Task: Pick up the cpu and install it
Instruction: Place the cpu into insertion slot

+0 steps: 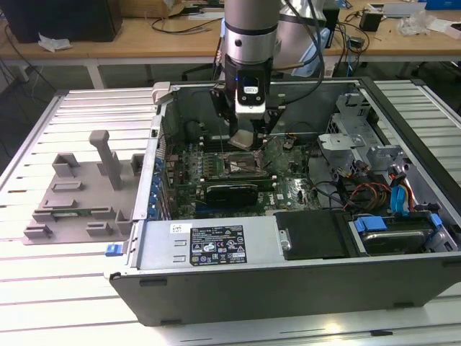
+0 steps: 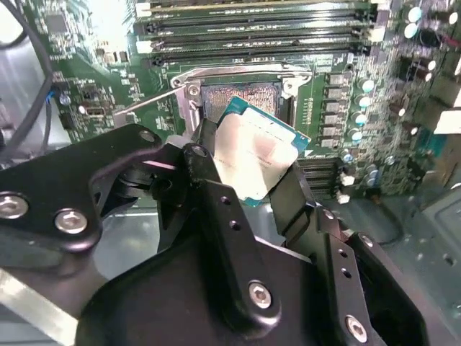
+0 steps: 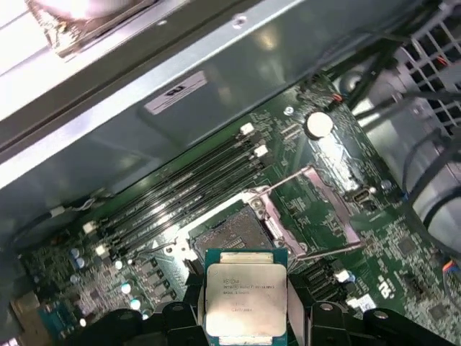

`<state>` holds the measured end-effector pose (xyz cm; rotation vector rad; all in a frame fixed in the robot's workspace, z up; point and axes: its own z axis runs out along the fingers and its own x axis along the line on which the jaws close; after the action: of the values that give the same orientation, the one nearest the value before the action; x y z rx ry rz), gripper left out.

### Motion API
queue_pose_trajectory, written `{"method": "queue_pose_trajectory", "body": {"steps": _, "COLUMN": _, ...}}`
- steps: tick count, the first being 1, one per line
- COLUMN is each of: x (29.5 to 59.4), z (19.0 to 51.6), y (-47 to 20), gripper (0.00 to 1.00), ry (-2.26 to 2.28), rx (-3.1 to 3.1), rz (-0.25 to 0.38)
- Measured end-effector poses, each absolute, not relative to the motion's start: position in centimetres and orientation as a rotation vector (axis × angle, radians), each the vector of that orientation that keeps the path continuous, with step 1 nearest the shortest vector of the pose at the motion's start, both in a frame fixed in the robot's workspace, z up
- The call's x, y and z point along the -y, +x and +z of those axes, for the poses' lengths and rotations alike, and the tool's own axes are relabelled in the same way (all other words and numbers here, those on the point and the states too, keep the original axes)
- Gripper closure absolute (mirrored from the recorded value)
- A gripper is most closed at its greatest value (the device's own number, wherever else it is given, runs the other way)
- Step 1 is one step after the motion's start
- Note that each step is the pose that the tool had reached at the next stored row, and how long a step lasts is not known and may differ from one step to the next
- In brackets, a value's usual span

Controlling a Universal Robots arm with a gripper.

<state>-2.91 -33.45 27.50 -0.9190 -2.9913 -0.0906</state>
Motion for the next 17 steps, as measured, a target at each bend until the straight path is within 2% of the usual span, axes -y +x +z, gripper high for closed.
{"method": "queue_pose_trajectory", "body": {"steps": 17, "x": 33.46, "z": 27.49, "y": -2.91, "gripper": 0.46, "ry": -1.477, "rx": 2.771, "rz": -0.092}}
